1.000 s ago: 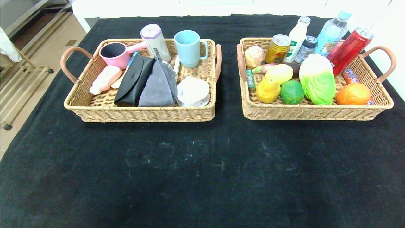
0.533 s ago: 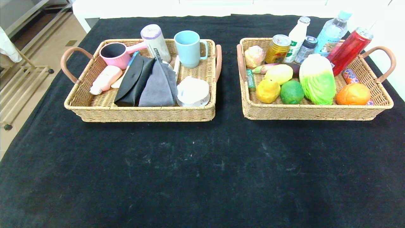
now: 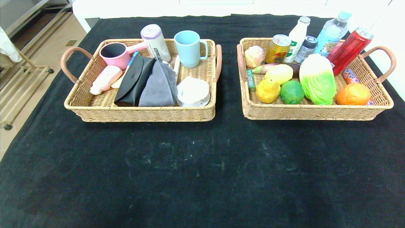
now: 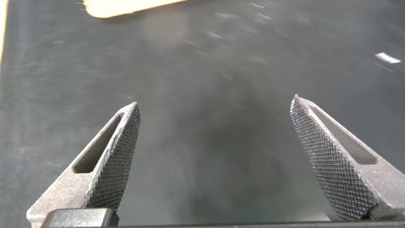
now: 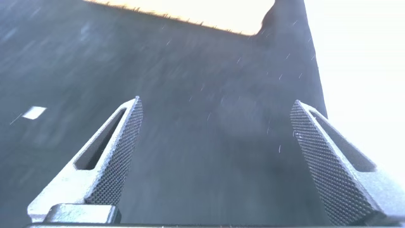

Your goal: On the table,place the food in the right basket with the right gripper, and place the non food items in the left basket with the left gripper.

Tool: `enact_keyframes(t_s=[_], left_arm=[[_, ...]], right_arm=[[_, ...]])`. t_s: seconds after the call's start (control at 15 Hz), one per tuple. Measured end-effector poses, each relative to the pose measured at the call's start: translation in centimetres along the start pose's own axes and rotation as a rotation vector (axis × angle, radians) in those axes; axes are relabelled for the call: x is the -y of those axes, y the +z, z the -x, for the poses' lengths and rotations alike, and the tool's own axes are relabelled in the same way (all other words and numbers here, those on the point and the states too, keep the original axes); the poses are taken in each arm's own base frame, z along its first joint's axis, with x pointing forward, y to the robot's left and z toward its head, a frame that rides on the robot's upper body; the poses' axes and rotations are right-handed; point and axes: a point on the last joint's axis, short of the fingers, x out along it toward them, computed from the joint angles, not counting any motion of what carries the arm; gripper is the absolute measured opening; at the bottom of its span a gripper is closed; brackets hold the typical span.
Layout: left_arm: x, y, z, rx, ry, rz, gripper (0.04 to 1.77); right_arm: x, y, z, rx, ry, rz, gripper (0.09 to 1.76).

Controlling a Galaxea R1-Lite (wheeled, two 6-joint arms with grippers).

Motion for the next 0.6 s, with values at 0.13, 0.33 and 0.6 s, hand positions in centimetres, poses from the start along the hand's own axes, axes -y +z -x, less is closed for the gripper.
enact_keyframes(t_s=[0.13,0.33,0.6], left_arm=[[-0.4,-1.7,-2.4,0.023,0.049,0.009,1.72],[-0.7,-4.8,-4.8,-0.002,0.073,0.019,1.72],[-0.6,-7.6,-6.0,-0.074,0.075,0.062,1.72]], right_arm=[[-0.3,-2.3,-2.1,0.013,-0.023,-0.004,1.70],[-0.8,-6.4,-3.9,-0.053,-0.027,-0.010,1.70],[-1.2,-8.5,-4.4,-0.121,0.018,-0.084,1.71]])
